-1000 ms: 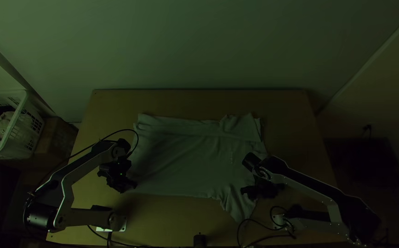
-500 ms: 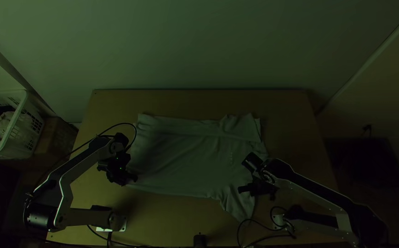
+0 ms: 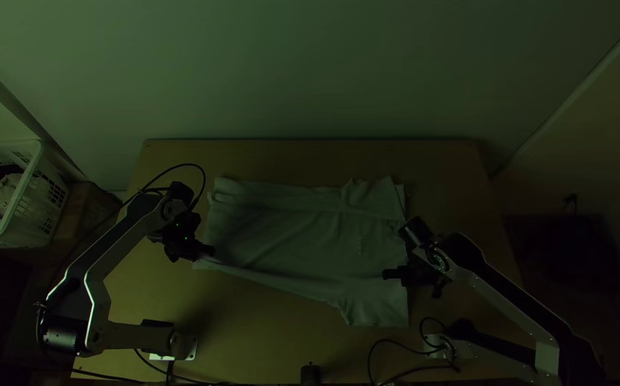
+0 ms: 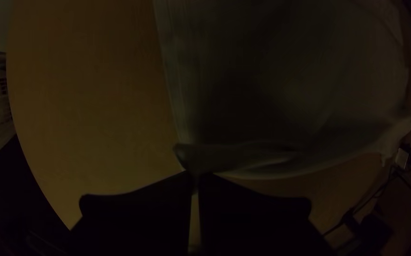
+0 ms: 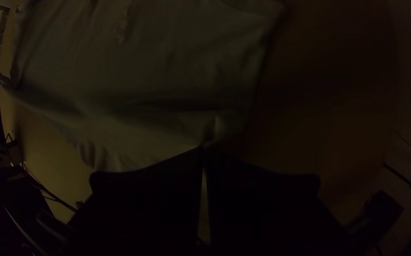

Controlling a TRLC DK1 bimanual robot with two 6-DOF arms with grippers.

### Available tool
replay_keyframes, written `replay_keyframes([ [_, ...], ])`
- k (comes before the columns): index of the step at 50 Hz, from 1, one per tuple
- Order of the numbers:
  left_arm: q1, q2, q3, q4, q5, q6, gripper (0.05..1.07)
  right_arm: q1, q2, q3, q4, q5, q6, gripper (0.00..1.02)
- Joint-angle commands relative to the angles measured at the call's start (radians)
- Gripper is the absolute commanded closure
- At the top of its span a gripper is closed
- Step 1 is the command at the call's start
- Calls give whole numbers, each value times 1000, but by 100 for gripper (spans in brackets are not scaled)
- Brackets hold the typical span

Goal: Fold the t-shirt

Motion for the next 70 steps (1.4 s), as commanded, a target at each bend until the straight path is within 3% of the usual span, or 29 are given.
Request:
replay_keyframes([
  [1, 10, 25, 59, -5, 11, -19, 105, -29, 8, 53, -14, 26, -31, 99],
  [20, 35, 122, 271, -5, 14, -19, 105, -174, 154, 219, 3, 92, -131, 99],
  [70, 33, 553, 880, -55, 27, -33, 105, -354, 648, 676, 167, 92, -220, 99],
])
